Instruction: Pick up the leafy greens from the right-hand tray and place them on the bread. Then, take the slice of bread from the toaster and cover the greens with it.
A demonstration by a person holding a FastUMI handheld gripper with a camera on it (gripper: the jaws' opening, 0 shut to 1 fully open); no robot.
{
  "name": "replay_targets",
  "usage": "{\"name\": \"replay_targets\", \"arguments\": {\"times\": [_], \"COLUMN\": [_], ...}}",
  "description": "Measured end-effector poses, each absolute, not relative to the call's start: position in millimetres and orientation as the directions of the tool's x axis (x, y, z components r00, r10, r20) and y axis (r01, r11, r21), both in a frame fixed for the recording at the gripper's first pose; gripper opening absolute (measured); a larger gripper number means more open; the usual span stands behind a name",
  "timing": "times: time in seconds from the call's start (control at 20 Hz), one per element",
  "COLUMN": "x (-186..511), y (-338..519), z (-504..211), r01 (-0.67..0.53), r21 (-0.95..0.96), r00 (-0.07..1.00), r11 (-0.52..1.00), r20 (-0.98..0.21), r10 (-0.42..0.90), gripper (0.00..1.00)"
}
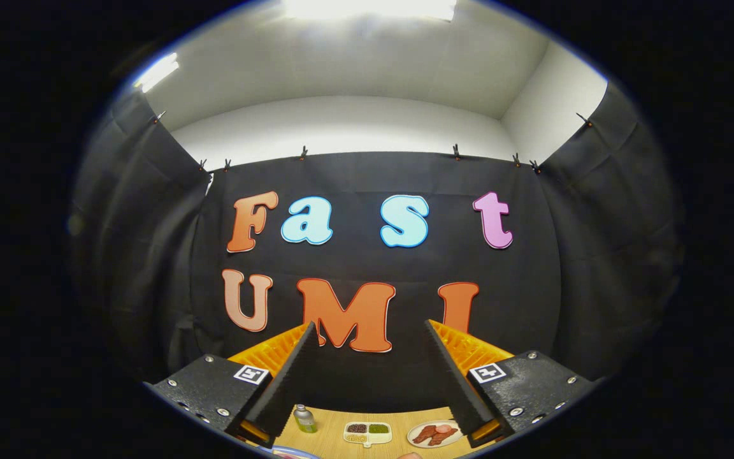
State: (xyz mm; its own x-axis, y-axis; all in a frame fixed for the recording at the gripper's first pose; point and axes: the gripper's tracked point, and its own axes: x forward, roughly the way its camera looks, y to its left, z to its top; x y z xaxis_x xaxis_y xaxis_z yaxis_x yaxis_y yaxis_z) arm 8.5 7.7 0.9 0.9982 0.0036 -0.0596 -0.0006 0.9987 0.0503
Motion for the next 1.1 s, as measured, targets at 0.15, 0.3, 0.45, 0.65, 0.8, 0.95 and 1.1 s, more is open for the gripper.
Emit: {"name": "replay_targets", "arguments": {"times": [0.15,0.3,0.45,0.65,0.8,0.95,1.1], "x": [8,8,2,2,1,-2,-7], "y": [9,6,5,7,9,5,2], "z": [-3,-11,-21,-30,-37,-47,-73], "r01": [-0.009,0.004,0.006,-0.007,-0.020,-0.020,-0.017], "r21": [0.049,0.036,0.037,0.063,0.064,0.053,0.063], "r00": [0.997,0.994,0.991,0.991,0.989,0.989,0.980], "r11": [0.999,0.999,0.999,0.998,0.998,0.998,0.998], "r20": [-0.079,-0.107,-0.134,-0.136,-0.142,-0.147,-0.199], "r10": [0.013,0.000,-0.001,0.016,0.028,0.027,0.029], "gripper": [0.98,0.98,0.99,0.98,0.98,0.99,0.99]}}
